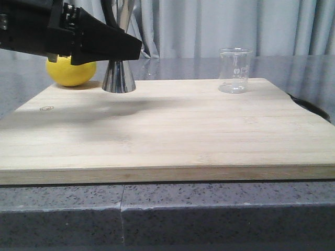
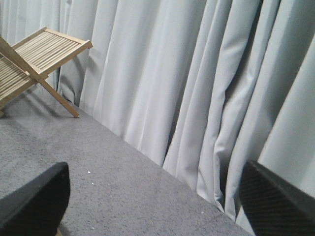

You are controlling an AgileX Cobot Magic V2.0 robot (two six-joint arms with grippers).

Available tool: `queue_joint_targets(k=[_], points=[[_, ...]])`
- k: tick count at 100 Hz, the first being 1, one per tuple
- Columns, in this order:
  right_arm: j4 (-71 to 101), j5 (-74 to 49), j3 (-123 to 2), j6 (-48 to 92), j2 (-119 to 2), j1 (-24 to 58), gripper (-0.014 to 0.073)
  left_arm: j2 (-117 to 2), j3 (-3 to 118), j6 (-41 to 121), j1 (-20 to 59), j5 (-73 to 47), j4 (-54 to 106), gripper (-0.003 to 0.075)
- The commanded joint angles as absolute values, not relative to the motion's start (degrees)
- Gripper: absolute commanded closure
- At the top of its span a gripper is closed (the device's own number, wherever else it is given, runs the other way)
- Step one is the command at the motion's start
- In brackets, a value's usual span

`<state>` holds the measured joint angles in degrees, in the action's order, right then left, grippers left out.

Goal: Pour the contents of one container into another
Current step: 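Lower the filled jigger onto the board with the left gripper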

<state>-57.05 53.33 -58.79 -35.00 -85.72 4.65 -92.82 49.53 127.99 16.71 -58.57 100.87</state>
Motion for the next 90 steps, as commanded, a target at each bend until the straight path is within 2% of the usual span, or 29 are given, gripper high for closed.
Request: queue_joint_targets(k=[1, 42, 90], points=[[-55.0, 56.7, -60.5, -34.9, -82.9, 5.4, -0.0038, -92.1, 51.3, 129.1, 16.6, -64.0, 106.0, 0.0739], [-55.1, 56.3, -60.5, -34.9, -82.8, 6.5, -0.0038, -97.3, 51.5, 132.8, 14.8, -73.4, 106.0, 0.0739], [-55.1, 56.3, -60.5, -34.9, -82.8, 6.5, -0.0038, -98.2, 51.5, 136.4, 13.2, -73.4, 106.0, 0.0739]])
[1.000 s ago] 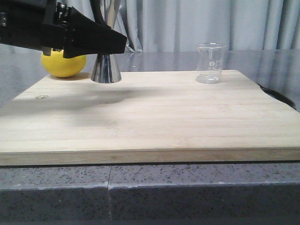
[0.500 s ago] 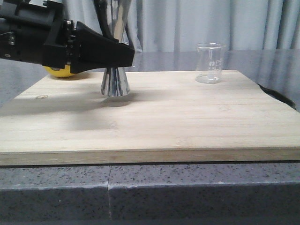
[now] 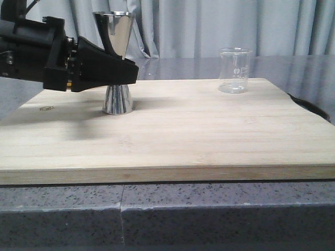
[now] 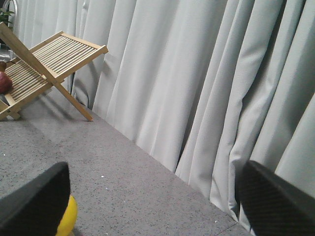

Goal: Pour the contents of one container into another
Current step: 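Lower the filled jigger onto the board with the left gripper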

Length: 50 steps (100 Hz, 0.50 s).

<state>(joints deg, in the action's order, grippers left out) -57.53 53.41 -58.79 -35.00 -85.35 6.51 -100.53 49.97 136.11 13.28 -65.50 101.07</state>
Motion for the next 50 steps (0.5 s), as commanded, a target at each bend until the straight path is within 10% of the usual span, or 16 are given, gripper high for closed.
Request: queue_joint_targets(k=[1, 50], points=[[-55.1, 56.3, -60.5, -34.9, -82.8, 6.5, -0.0038, -98.2, 51.5, 136.4, 13.2, -73.4, 106.0, 0.0739], [-55.1, 56.4, -60.5, -34.9, -82.8, 6.5, -0.0038, -98.2, 51.5, 136.3, 13.2, -72.9, 106.0, 0.0738]])
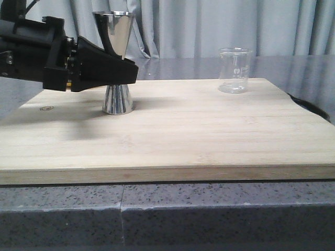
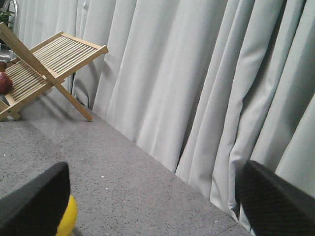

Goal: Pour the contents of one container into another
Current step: 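Lower the filled jigger onto the board with the left gripper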

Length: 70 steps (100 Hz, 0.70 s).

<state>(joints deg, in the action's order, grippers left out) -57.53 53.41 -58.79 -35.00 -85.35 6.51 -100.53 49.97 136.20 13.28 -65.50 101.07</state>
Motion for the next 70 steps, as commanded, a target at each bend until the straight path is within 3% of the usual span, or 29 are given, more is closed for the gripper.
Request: queue_joint_targets(k=[1, 29, 51, 70], points=[[-55.1, 56.4, -60.5, -34.9, -82.8, 6.5, -0.0038, -98.2, 51.5, 136.3, 13.2, -72.9, 106.0, 0.0738], [-55.1, 56.4, -60.5, -34.9, -82.8, 6.5, -0.0038, -98.2, 51.5, 136.3, 13.2, -72.9, 106.0, 0.0725], [-55.1, 56.4, -60.5, -34.9, -82.8, 6.5, -0.0038, -98.2, 51.5, 136.3, 13.2, -72.9, 106.0, 0.0542], [-55.1, 56.4, -60.5, -34.9, -82.8, 6.5, -0.0038, -98.2, 51.5, 136.3, 13.2, -72.9, 106.0, 0.0470]])
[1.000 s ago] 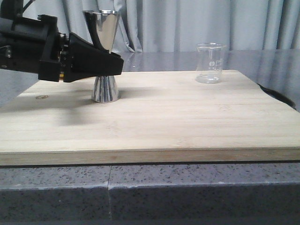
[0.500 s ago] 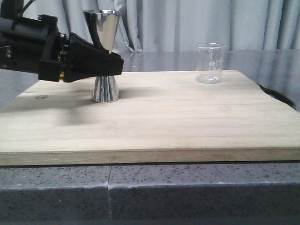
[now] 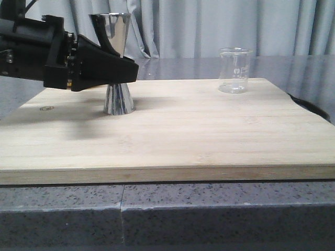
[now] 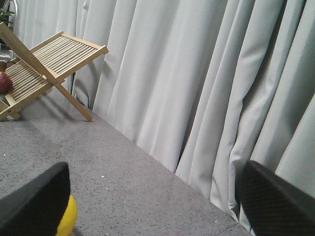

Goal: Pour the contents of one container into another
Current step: 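Lower the filled jigger onto the board with the left gripper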

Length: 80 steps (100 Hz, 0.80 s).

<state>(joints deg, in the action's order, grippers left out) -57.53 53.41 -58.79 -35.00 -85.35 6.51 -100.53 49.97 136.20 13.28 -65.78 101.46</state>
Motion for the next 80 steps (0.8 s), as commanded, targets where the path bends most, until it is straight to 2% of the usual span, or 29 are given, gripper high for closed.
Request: queue_joint_targets(k=[1, 11, 23, 30, 80], points=[[-55.1, 56.4, -60.5, -34.9, -82.8, 6.5, -0.0038, -98.2, 51.5, 136.3, 13.2, -72.9, 106.0, 0.0467], [-55.1, 56.4, -60.5, -34.9, -82.8, 6.5, -0.0038, -98.2, 51.5, 136.3, 13.2, -72.9, 106.0, 0.0403], [-55.1, 56.4, -60.5, -34.9, -82.8, 6.5, -0.0038, -98.2, 51.5, 136.3, 13.2, -72.9, 106.0, 0.0274], [-55.1, 56.4, -60.5, -34.9, -82.8, 6.5, -0.0038, -98.2, 51.5, 136.3, 13.2, -72.9, 106.0, 0.0225], [-55.1, 56.1, -60.5, -34.9, -82.8, 6.5, -0.0037, -97.8, 51.5, 126.7, 8.5, -73.5, 96.0, 0.0214]])
